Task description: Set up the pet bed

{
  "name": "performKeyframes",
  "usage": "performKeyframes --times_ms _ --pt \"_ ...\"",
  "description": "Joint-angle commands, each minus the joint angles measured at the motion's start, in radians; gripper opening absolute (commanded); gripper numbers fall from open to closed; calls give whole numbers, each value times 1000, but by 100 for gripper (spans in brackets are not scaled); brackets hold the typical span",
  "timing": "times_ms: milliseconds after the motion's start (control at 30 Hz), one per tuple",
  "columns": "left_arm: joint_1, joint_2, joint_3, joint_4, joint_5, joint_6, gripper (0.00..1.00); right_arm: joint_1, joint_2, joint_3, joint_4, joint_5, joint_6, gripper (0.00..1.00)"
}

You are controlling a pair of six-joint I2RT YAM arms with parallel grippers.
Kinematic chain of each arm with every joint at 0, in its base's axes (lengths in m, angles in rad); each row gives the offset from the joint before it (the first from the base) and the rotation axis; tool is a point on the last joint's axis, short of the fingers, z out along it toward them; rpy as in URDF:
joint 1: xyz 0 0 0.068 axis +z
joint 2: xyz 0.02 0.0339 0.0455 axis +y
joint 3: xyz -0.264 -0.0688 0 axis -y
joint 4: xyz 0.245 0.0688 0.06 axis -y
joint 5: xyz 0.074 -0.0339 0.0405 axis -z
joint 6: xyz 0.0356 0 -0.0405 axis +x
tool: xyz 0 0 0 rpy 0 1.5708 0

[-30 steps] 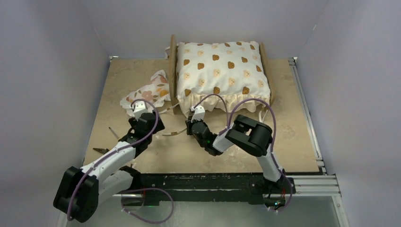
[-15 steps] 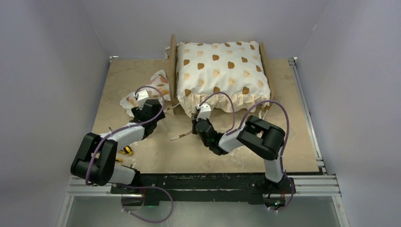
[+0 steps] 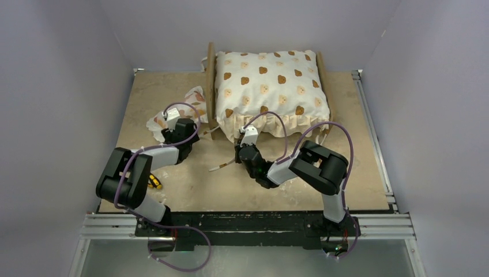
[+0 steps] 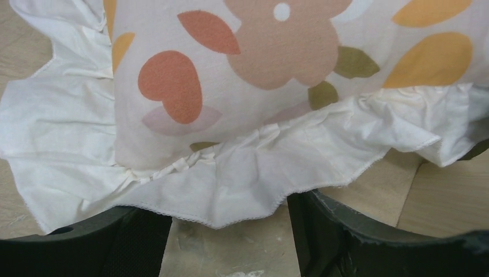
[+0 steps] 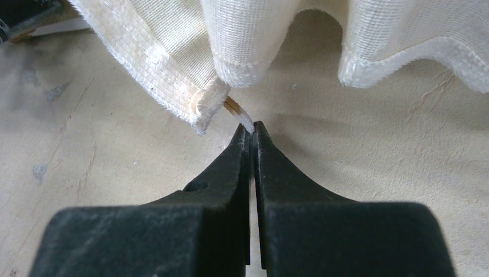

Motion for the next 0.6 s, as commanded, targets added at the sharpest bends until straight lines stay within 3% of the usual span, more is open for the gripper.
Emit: performKeyframes --times_ms 0,333,467,567 --pt "10 -3 48 93 -14 11 68 -3 -14 8 11 -12 -5 0" --pt "13 148 85 -17 41 -31 57 -3 -25 9 4 -13 -12 0" --pt "-10 90 6 -41 132 -61 49 -3 -42 5 0 -5 -12 0" --pt "-61 5 -63 -70 160 -86 49 -3 -68 4 -21 3 -8 0"
